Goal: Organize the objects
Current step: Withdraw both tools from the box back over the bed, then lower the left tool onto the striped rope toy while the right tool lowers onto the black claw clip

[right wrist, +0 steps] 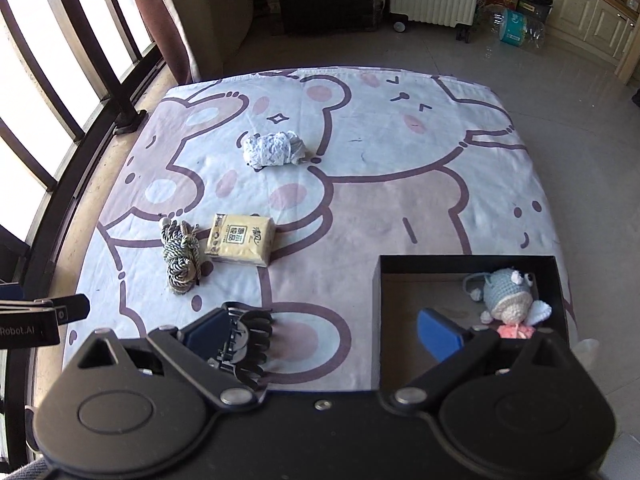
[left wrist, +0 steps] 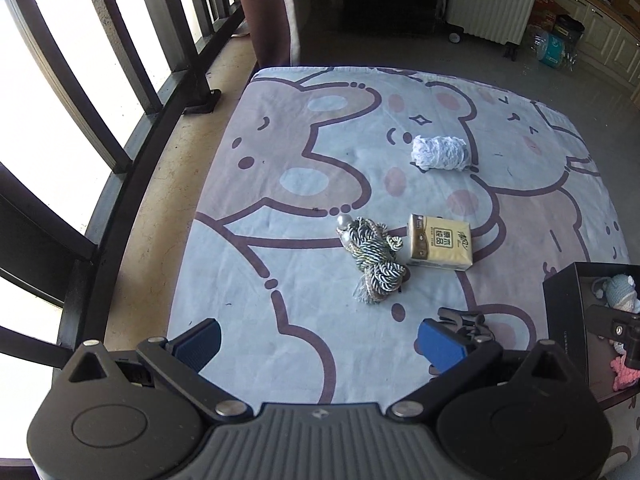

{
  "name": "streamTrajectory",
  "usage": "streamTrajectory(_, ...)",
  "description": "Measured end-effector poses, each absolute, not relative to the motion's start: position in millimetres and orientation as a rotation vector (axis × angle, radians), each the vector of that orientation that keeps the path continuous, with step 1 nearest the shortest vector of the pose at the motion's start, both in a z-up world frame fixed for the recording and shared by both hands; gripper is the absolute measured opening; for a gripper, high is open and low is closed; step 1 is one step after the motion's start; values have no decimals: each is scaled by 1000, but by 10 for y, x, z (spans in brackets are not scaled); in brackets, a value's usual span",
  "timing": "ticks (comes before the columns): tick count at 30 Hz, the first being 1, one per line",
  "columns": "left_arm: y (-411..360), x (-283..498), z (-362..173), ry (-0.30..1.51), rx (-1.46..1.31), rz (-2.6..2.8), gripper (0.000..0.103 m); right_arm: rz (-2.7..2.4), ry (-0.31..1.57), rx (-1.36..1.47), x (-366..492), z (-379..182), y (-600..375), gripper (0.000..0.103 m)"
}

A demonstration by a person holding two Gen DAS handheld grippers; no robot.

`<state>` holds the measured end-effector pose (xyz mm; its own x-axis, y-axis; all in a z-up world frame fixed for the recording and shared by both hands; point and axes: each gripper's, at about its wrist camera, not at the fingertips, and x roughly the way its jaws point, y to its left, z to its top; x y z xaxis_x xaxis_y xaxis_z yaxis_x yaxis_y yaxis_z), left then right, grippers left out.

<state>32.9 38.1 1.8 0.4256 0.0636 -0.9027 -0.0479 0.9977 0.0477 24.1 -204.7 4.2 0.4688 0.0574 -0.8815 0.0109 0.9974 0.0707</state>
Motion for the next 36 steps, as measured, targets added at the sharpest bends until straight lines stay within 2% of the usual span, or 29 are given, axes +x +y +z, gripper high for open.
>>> streamTrajectory(26, 475, 580, -191, 1038, -88, 108, 103, 79, 1082, 107, 424, -203, -1824, 103)
streamTrajectory(36, 515, 828, -477, 1079, -171, 119, 103, 88, 1098, 174, 600, -358, -1801, 103)
